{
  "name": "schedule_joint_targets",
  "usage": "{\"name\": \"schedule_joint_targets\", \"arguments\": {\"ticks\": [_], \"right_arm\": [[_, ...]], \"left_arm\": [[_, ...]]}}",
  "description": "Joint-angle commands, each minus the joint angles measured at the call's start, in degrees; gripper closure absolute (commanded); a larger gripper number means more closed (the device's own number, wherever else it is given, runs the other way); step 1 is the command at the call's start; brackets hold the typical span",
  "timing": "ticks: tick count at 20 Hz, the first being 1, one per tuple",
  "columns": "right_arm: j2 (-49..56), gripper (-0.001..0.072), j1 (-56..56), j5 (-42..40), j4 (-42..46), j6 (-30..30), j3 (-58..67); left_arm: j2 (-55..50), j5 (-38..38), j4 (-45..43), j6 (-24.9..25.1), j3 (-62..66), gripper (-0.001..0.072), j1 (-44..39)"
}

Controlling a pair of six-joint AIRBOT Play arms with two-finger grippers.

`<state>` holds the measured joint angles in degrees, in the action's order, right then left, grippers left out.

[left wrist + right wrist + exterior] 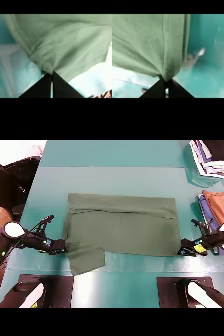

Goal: Fold the shirts.

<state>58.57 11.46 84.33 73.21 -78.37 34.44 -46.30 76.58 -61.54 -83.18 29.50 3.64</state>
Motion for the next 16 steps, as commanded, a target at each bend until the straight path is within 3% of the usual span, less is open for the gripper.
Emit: {"name": "schedule_joint_targets", "arguments": {"ticks": [1, 3, 5, 8, 13, 16], "right_arm": [[-7.23, 0.0692, -1.73, 6.84, 8.11, 0.04, 1.25], [-12.07, 0.0693, -1.73, 8.81, 8.59, 0.02, 1.25], [-15.5, 0.0694, -1.75, 7.56, 8.35, 0.0, 1.7], [-11.8, 0.0694, -1.75, 5.49, 7.8, 0.0, 7.1], [4.04, 0.0694, -2.36, -1.73, 4.26, 0.02, 20.2], [14.58, 0.0693, -5.73, -4.24, 4.28, 0.02, 28.72]], "left_arm": [[6.16, 7.43, -3.91, -5.4, 0.98, 0.0682, 0.02], [10.67, 12.7, -1.51, -7.89, 1.01, 0.0682, 0.04], [11.78, 13.16, -0.39, -8.5, 2.95, 0.0682, 0.04], [8.52, 4.42, -0.63, -7.32, 8.98, 0.0682, 0.04], [-10.47, -6.91, -0.35, 0.17, 21.09, 0.0681, 0.02], [-23.56, -12.79, 0.7, 2.25, 27.89, 0.0679, 0.04]]}}
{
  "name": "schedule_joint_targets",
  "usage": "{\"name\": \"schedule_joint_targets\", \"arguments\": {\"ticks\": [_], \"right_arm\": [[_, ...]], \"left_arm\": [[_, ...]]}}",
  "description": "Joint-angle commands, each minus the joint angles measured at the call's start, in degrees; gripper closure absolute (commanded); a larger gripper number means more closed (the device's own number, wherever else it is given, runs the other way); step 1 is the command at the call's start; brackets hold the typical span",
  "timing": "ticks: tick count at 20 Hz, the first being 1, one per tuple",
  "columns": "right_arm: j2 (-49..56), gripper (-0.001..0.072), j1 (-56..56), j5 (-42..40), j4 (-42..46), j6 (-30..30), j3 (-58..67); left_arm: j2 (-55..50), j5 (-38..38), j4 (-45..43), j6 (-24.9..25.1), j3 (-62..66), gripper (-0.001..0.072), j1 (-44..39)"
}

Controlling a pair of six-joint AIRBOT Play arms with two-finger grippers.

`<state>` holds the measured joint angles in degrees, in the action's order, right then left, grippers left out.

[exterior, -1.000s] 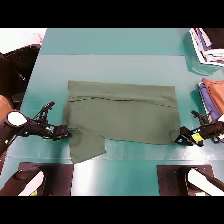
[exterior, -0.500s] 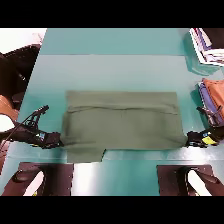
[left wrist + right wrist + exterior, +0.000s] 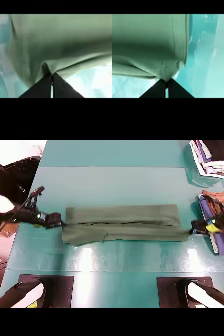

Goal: Fold the shirts.

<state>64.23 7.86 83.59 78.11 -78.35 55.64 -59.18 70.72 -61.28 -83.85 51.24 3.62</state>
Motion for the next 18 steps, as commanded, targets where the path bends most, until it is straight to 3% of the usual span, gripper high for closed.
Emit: {"name": "schedule_joint_targets", "arguments": {"ticks": [1, 4, 8, 9, 10, 11, 13, 16, 17, 18], "right_arm": [[11.98, 0.0693, -3.23, -4.26, -0.57, 0.0, 10.25], [20.28, 0.0691, -6.08, -6.08, -0.59, -0.02, 18.29], [28.28, 0.069, -7.54, -5.79, -0.7, -0.02, 27.04], [29.68, 0.0635, -7.54, -5.46, -1.49, -0.02, 28.74], [30.73, 0.0432, -6.97, -5.42, -3.48, 0.0, 30.16], [31.15, 0.0324, -5.95, -5.4, -6.23, 0.04, 30.95], [30.64, 0.0321, -3.06, -3.72, -12.85, 3.28, 31.1], [27.93, 0.032, 2.4, -1.33, -14.1, 5.35, 26.82], [26.97, 0.0319, 4.61, -1.33, -14.1, 5.57, 24.06], [26.23, 0.0229, 6.8, -1.46, -14.14, 5.6, 21.24]], "left_arm": [[-14.75, -8.13, 0.55, 2.93, 8.57, 0.0679, 0.04], [-23.65, -9.44, 0.94, 3.48, 14.67, 0.0679, 0.07], [-26.95, -13.38, 1.16, 4.44, 17.33, 0.0676, 0.07], [-26.95, -13.57, 1.77, 4.09, 17.42, 0.0574, 0.07], [-26.93, -13.16, 2.25, 3.04, 17.64, 0.0262, 0.07], [-26.93, -12.24, 2.73, 1.84, 18.14, 0.0051, 0.07], [-26.86, -7.45, 3.04, 1.42, 20.37, 0.0047, 0.07], [-26.73, -0.17, 3.28, 1.79, 23.34, 0.0048, 0.07], [-26.71, 0.66, 3.76, 1.77, 23.39, 0.0097, 0.04], [-26.71, 0.83, 4.61, 1.79, 23.34, 0.0361, 0.04]]}}
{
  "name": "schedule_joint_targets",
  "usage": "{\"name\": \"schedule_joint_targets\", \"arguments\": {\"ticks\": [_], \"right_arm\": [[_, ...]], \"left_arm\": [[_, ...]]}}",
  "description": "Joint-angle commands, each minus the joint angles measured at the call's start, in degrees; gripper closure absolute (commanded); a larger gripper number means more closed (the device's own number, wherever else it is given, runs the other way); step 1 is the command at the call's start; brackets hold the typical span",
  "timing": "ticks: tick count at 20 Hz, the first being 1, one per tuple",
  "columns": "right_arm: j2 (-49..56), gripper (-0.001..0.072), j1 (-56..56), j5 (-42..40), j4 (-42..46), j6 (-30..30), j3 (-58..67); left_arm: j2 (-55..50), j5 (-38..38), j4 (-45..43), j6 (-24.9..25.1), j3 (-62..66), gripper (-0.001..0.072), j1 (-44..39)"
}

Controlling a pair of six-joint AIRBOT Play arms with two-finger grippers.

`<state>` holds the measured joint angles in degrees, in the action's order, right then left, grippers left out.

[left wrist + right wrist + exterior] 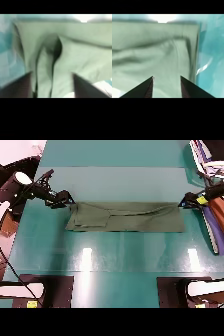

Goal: Fold the shirts.

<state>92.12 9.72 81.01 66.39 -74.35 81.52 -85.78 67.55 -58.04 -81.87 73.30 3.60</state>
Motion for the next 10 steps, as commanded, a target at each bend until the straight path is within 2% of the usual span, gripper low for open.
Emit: {"name": "schedule_joint_targets", "arguments": {"ticks": [1, 2, 7, 8, 10], "right_arm": [[-1.95, 0.0115, 6.93, 1.03, -2.45, 1.62, -7.23], [-1.79, 0.0113, 8.83, 0.96, -2.6, 1.84, -9.7], [3.23, 0.0123, 11.17, -0.79, -14.14, 8.02, -16.26], [4.15, 0.0146, 10.03, -1.6, -15.61, 8.33, -16.24], [4.74, 0.0283, 7.54, -4.5, -17.88, 9.55, -16.24]], "left_arm": [[-0.11, 3.87, 2.4, -0.15, 1.29, 0.0632, 0.07], [-0.11, 3.5, 3.82, -0.07, 1.27, 0.0668, 0.07], [-0.24, -0.85, 6.27, 0.35, 1.27, 0.0669, -6.64], [-0.24, -2.67, 6.29, -0.22, 1.29, 0.0671, -9.07], [-0.42, -6.99, 6.38, -1.73, 1.29, 0.0679, -13.46]]}}
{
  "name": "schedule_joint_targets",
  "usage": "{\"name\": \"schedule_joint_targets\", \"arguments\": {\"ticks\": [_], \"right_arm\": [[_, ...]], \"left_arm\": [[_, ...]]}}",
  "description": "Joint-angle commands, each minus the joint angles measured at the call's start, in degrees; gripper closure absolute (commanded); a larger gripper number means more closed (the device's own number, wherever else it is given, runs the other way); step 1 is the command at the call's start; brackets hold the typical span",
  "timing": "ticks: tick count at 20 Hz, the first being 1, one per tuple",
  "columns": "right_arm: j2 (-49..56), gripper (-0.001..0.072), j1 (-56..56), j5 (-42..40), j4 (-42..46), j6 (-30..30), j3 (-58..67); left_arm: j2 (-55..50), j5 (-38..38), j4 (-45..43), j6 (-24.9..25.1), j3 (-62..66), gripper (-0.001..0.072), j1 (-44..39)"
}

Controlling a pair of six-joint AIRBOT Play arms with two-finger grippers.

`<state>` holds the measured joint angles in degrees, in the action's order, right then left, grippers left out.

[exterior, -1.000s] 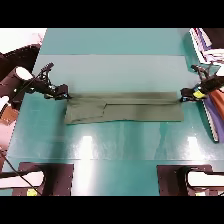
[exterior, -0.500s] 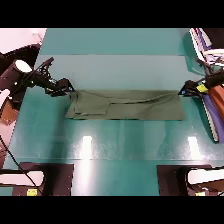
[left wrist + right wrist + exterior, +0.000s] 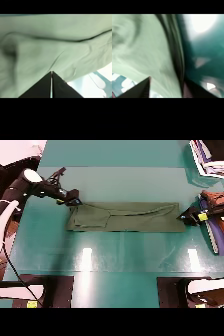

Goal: Fold the shirts.

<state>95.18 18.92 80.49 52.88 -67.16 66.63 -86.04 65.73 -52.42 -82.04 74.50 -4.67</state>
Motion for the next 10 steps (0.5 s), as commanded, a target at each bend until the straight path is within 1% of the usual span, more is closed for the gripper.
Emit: {"name": "schedule_joint_targets", "arguments": {"ticks": [1, 2, 3, 4, 7, 10], "right_arm": [[1.6, 0.0424, -2.99, -5.62, -4.72, 3.1, -1.2], [1.51, 0.0612, -3.85, -5.99, -4.94, 4.22, -0.68], [1.46, 0.0693, -4.55, -5.16, -4.96, 4.46, 0.68], [1.05, 0.0693, -5.05, -3.15, -5.33, 4.46, 2.73], [-2.29, 0.0693, -7.61, 2.86, -5.33, 3.89, 11.82], [-6.6, 0.0694, -12.22, 5.14, -5.4, -0.33, 19.96]], "left_arm": [[-0.42, -7.37, 0.79, -2.4, 0.09, 0.0679, -7.1], [-0.94, -9.88, 0.83, -3.43, 0.11, 0.0679, -9.03], [-1.44, -12.15, 1.36, -3.52, 0.17, 0.068, -10.67], [-2.4, -13.9, 2.23, -3.5, 0.57, 0.0679, -12.22], [-7.76, -14.62, 3.15, -3.48, 6.21, 0.068, -16.13], [-14.12, -14.38, 3.74, -3.5, 13.07, 0.068, -20.22]]}}
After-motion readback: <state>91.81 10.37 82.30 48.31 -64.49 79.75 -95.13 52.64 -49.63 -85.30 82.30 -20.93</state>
